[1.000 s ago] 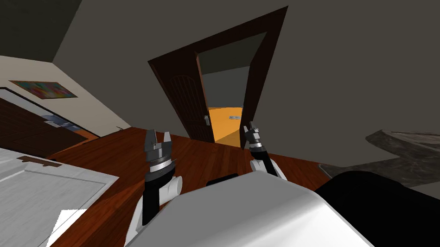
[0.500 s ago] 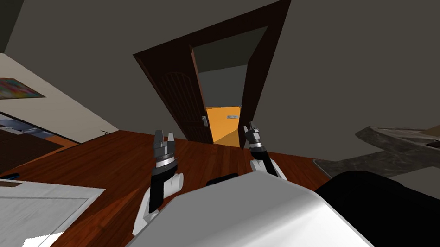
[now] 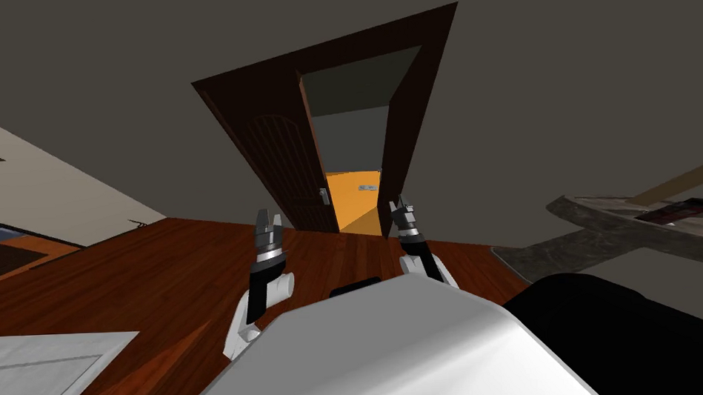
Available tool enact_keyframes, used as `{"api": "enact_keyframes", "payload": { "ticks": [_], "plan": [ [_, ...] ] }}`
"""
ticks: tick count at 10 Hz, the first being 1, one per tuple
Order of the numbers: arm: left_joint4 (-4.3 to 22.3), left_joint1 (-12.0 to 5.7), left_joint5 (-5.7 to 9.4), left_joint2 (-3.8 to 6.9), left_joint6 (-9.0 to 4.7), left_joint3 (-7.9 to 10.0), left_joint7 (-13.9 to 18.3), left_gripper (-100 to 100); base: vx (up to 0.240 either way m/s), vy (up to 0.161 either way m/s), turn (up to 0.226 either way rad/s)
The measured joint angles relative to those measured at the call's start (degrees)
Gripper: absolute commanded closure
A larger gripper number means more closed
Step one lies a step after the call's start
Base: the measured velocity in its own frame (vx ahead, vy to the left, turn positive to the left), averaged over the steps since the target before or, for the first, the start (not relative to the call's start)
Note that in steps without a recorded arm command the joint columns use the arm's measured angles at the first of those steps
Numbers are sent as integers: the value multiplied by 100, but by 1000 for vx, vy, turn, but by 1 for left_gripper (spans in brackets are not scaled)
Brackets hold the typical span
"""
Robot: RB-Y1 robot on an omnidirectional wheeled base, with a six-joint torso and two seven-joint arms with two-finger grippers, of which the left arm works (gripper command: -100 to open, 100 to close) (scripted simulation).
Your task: Push the door open
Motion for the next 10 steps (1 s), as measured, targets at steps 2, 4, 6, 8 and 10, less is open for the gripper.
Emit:
{"api": "enact_keyframes", "payload": {
  "ticks": [2, 4, 6, 8, 10],
  "plan": [
    [330, -211, 7, 17, 50, 72, -33, -100, 79, 94, -140],
    [743, -435, 16, 23, 56, 153, -75, -100, 75, 98, -177],
    [1037, -572, 20, 13, 98, 208, -115, -100, 63, 94, -93],
    [1232, -670, 37, 33, 131, 268, -123, -100, 38, 51, -86],
    [1480, -800, 54, 52, 130, 331, -128, -100, 48, 68, -158]
  ]
}}
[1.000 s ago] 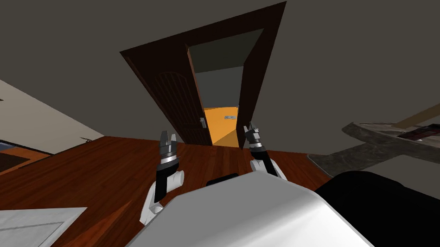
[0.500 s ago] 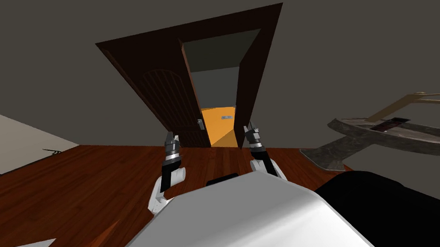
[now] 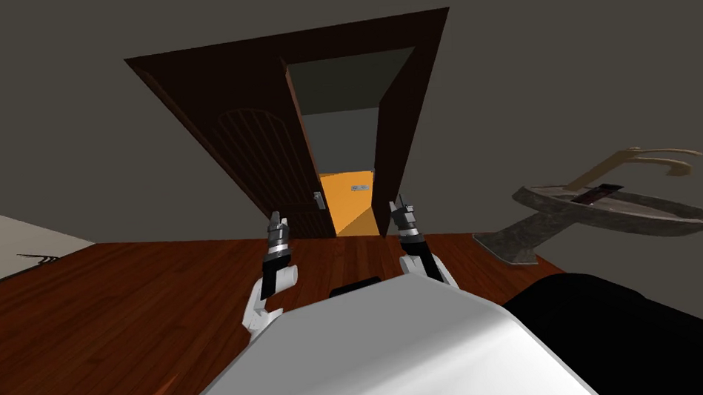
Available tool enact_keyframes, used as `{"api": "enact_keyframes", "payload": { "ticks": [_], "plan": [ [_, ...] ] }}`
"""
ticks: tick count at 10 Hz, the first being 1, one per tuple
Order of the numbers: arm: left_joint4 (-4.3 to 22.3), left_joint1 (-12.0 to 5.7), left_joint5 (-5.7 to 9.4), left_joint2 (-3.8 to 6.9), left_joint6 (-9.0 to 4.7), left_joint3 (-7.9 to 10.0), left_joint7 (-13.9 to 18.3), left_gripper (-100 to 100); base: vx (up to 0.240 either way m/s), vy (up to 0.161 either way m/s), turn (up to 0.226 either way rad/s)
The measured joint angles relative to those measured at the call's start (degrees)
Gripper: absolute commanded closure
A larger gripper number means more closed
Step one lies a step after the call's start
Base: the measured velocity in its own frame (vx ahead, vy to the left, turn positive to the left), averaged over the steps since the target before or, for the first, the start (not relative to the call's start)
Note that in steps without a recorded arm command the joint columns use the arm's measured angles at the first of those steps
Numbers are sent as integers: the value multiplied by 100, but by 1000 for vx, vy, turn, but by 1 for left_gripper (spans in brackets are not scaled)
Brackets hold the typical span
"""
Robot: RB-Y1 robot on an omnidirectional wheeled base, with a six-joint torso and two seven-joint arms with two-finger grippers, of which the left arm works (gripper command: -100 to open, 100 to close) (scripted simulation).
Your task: Push the door open
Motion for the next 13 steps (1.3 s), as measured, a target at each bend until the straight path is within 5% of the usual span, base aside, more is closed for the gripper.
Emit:
{"api": "enact_keyframes", "payload": {
  "ticks": [13],
  "plan": [
    [1935, -1060, 91, -68, 154, 471, -155, -100, 44, 92, -128]
  ]
}}
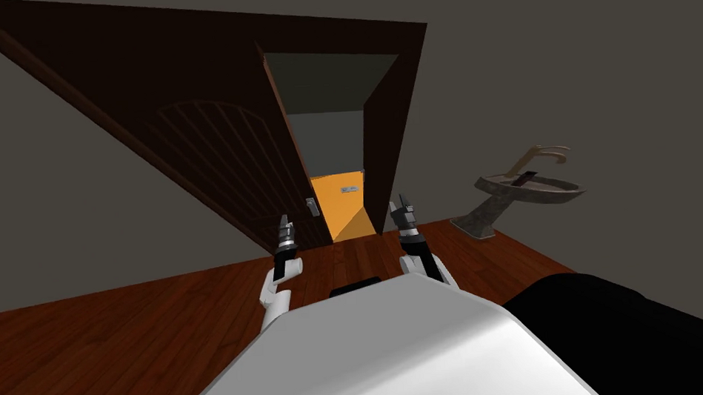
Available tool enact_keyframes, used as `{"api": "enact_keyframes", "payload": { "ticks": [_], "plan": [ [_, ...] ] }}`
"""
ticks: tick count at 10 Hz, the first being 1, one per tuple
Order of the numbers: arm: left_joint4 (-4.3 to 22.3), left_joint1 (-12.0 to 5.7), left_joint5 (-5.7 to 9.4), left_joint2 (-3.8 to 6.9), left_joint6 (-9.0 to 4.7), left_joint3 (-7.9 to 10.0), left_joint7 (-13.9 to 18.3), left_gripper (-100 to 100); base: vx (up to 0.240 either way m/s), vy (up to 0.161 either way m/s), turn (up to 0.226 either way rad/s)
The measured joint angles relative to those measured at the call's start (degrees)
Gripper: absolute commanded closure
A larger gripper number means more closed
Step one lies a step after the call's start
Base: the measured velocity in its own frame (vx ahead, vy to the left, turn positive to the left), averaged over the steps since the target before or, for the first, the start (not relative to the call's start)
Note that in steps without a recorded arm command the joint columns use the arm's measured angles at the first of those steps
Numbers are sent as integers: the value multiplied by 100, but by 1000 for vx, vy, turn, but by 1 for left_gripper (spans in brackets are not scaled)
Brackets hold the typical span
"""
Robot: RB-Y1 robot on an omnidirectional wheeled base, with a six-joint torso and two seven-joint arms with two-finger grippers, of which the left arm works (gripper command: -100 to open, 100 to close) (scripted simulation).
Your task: Push the door open
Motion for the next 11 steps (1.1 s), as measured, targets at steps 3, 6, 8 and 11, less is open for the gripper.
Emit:
{"api": "enact_keyframes", "payload": {
  "ticks": [3, 6, 8, 11],
  "plan": [
    [437, -225, 14, -48, 11, 95, -45, -100, 33, 82, -112],
    [868, -471, 31, -91, 48, 199, -81, -100, 30, 100, -149],
    [1193, -629, 55, -113, 60, 279, -86, -100, 38, 95, -104],
    [1614, -837, 70, -171, 69, 369, -120, -100, 30, 91, -110]
  ]
}}
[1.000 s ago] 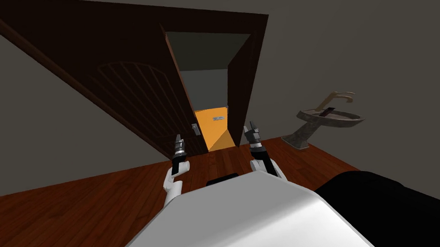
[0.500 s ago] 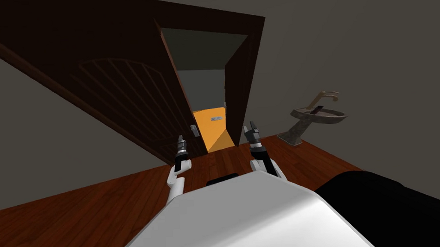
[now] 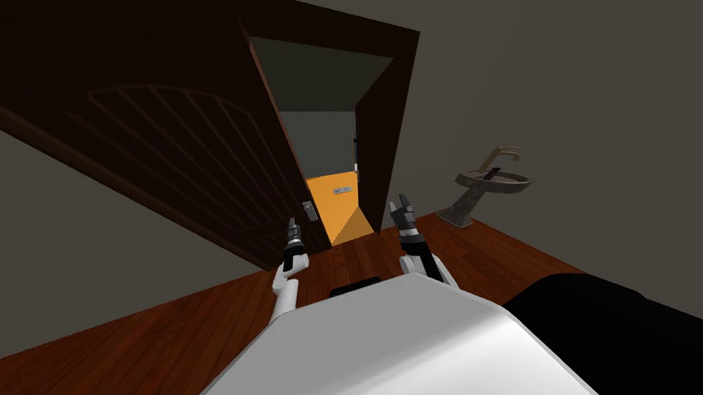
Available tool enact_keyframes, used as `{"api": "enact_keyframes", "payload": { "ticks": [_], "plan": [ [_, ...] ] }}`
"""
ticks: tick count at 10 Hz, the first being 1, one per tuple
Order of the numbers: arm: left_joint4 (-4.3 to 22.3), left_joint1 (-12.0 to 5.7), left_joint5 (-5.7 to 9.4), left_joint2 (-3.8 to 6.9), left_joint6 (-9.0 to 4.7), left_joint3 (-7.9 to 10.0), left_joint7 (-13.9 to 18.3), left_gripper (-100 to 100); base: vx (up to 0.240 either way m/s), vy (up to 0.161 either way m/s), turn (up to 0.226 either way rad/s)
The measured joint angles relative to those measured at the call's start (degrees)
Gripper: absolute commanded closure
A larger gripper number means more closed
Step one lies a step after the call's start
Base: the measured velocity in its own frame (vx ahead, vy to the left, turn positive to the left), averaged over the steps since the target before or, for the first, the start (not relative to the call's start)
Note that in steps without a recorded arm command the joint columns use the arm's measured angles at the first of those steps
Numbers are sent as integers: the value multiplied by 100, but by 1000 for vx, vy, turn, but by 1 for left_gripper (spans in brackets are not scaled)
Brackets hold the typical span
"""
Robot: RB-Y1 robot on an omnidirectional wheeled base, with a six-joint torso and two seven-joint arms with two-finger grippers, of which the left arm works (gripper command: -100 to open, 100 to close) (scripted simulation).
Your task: Push the door open
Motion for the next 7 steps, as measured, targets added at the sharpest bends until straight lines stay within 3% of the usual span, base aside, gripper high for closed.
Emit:
{"api": "enact_keyframes", "payload": {
  "ticks": [7],
  "plan": [
    [1030, -560, 50, -180, 65, 246, -74, -100, 30, 102, -133]
  ]
}}
